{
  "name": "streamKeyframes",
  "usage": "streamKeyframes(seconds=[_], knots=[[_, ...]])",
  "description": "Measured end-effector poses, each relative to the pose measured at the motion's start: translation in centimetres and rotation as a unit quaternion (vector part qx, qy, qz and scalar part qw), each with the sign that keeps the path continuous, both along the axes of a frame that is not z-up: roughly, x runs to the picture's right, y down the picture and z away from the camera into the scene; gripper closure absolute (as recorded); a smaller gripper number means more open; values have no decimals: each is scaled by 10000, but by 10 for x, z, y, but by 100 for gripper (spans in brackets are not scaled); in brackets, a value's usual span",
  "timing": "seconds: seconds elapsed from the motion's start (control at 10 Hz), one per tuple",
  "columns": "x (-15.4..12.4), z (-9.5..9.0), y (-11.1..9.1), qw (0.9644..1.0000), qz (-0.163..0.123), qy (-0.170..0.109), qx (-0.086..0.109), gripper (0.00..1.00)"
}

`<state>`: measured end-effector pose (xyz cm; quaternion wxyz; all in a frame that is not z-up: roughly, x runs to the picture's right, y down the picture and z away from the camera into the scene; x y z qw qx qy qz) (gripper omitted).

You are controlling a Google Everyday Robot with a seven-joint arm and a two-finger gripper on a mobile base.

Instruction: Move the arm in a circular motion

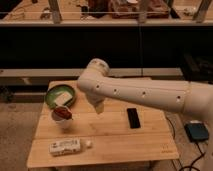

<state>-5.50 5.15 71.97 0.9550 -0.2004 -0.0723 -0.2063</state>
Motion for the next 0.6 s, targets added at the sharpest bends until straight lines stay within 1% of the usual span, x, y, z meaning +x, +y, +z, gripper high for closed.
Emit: streamKeyframes(seconds=[0.1, 0.3, 0.4, 0.5, 0.6], knots=[[-8, 17, -20, 10000, 16, -15, -26, 35], [-3, 36, -42, 9999, 57, 60, -111, 35], [-3, 43, -46, 9998, 39, 68, -171, 35], [1, 46, -47, 9997, 80, 46, -247, 37], [15, 49, -47, 9994, 88, 54, -337, 45]])
